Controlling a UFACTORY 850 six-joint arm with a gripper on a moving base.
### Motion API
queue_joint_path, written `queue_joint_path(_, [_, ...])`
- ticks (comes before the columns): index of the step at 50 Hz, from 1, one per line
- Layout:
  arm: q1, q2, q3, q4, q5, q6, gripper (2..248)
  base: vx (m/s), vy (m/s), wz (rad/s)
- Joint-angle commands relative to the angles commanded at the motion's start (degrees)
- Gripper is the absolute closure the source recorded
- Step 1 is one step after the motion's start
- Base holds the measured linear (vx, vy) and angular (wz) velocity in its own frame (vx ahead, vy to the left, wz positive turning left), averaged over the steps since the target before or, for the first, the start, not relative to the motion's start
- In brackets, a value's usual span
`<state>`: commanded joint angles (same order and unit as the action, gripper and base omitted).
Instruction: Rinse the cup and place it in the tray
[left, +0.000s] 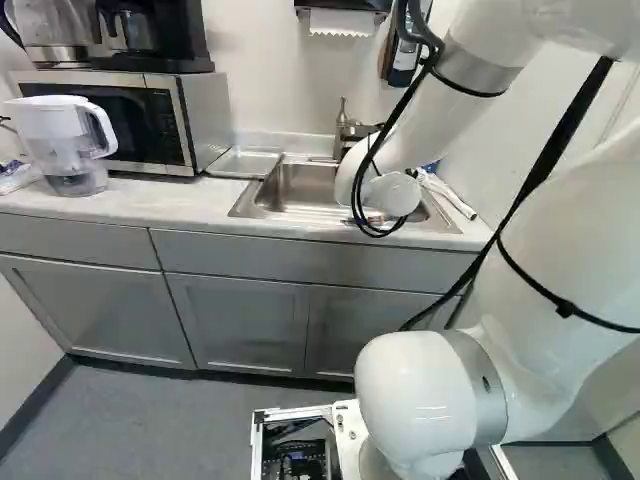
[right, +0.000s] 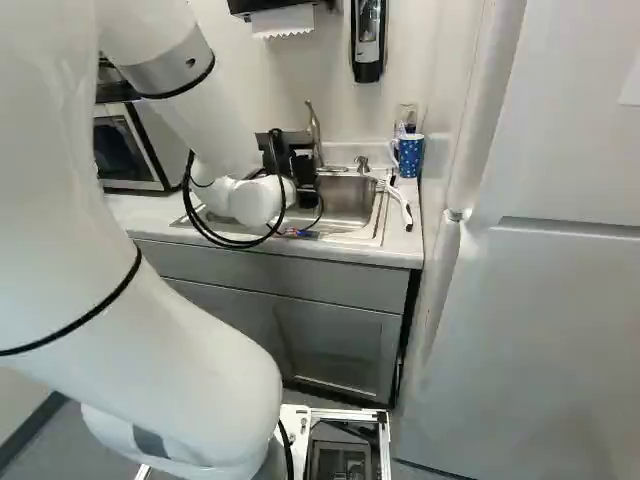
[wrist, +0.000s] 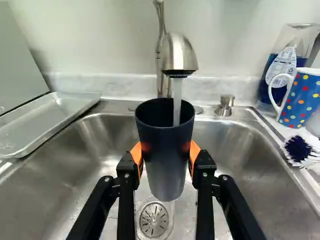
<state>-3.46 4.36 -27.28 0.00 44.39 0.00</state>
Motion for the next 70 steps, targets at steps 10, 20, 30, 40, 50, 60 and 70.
queue_joint_path(10, [-1.1, -0.5, -0.1, 0.0, 0.0, 0.0, 139, 0.000, 0.000, 0.000])
queue_joint_path(20, [-1.1, -0.5, -0.1, 0.0, 0.0, 0.0, 139, 0.000, 0.000, 0.000])
queue_joint_path(30, [-1.1, -0.5, -0.1, 0.0, 0.0, 0.0, 139, 0.000, 0.000, 0.000])
queue_joint_path(40, [-1.1, -0.5, -0.1, 0.0, 0.0, 0.0, 139, 0.000, 0.000, 0.000])
queue_joint_path(50, [-1.1, -0.5, -0.1, 0.0, 0.0, 0.0, 139, 0.000, 0.000, 0.000])
queue_joint_path(60, [-1.1, -0.5, -0.1, 0.0, 0.0, 0.0, 139, 0.000, 0.000, 0.000])
queue_joint_path(70, [-1.1, -0.5, -0.1, 0.0, 0.0, 0.0, 139, 0.000, 0.000, 0.000])
